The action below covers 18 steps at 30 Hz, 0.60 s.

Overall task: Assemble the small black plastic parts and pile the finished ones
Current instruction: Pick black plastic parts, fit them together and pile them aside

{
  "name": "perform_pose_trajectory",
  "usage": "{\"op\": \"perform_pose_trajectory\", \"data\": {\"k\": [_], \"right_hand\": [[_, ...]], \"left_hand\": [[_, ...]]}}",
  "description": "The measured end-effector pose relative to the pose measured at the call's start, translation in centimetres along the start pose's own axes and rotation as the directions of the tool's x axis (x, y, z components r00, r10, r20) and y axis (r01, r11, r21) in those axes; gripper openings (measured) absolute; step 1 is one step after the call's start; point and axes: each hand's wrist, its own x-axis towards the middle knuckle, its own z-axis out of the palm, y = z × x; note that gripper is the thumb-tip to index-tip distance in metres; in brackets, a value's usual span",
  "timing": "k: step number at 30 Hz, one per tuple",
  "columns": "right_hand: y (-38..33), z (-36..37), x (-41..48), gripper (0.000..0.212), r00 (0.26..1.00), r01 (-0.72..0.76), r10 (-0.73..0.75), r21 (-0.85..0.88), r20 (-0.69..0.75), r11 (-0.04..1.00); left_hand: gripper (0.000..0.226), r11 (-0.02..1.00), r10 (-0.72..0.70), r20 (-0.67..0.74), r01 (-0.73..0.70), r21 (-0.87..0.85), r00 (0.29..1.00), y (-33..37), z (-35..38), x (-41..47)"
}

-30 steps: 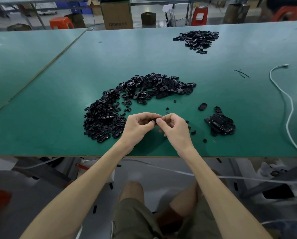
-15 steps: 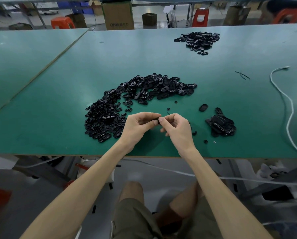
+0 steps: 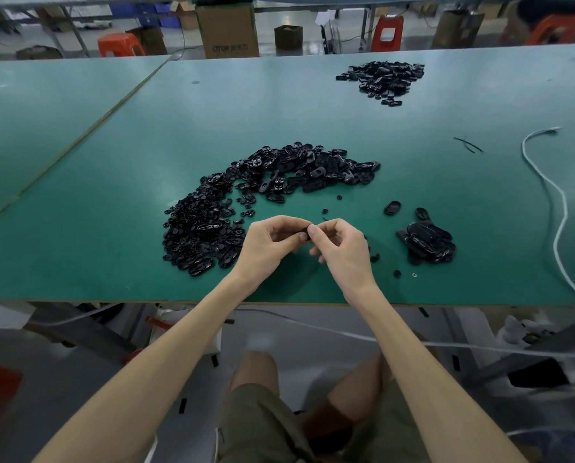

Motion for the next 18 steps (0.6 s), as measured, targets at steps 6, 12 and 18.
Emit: {"op": "perform_pose_trajectory", "data": {"k": [6, 12, 18], "right_hand": [[-0.1, 0.0, 0.0, 0.015, 0.999, -0.009, 0.009, 0.004, -0.044, 1.0], [-0.1, -0.3, 0.1, 0.011, 0.995, -0.037, 0.046, 0.099, -0.088, 0.994], [0.0, -0.1, 0.5, 0.009, 0.987, -0.058, 0.079, 0.149, -0.141, 0.987]], "left_hand": [[0.01, 0.947, -0.049, 0.086, 0.019, 0.321, 0.995, 1.3, -0.2, 2.7], [0.005, 0.902, -0.139, 0.221, 0.031, 0.43, 0.965, 2.8, -1.2, 4.5], [0.011, 0.916, -0.049, 0.133, -0.008, 0.401, 0.99, 5.4, 1.0, 5.3]]}}
